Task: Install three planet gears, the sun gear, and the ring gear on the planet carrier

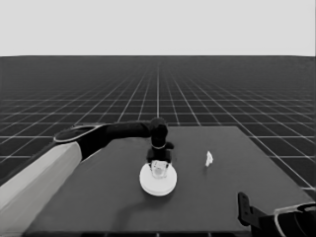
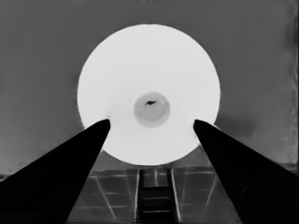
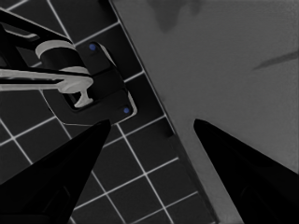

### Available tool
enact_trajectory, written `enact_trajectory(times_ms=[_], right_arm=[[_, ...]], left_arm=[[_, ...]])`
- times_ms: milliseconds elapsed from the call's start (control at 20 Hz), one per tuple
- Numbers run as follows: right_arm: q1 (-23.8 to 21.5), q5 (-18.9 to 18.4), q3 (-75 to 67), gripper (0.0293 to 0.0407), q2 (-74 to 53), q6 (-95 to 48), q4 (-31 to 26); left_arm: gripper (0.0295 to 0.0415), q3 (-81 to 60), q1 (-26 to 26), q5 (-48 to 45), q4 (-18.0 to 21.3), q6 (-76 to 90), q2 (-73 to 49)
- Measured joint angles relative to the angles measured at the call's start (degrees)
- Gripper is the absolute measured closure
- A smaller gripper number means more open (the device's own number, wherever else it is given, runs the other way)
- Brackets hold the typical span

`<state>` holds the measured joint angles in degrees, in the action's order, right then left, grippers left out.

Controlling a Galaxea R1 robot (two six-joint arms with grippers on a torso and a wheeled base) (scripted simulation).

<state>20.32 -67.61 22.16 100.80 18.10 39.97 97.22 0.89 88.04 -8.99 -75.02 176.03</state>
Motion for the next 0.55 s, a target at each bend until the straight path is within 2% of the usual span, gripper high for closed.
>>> enact_trajectory(times_ms=[300, 350, 400, 450, 550], right_arm=[[0.00, 0.00, 0.00, 0.0315, 0.00, 0.00, 0.00], [-17.99, -9.07, 15.68, 0.0305, 11.76, 18.38, -27.05], [-26.07, -12.65, 35.69, 0.0308, 22.00, 24.18, -35.43], [-27.44, -15.50, 50.63, 0.0311, 29.16, 25.74, -36.96], [-27.61, -18.34, 68.32, 0.0314, 37.59, 25.22, -37.41]], left_arm=[[0.0326, -0.13, 0.71, 0.24, 0.63, -3.59, 0.04], [0.0302, -25.64, 5.67, -19.69, -3.20, 24.03, -15.26], [0.0297, -45.32, 11.17, -31.94, -5.49, 51.52, -38.20], [0.0309, -56.64, 14.37, -39.05, -6.86, 69.47, -54.24], [0.0322, -67.54, 17.20, -45.74, -8.11, 86.24, -68.44]])
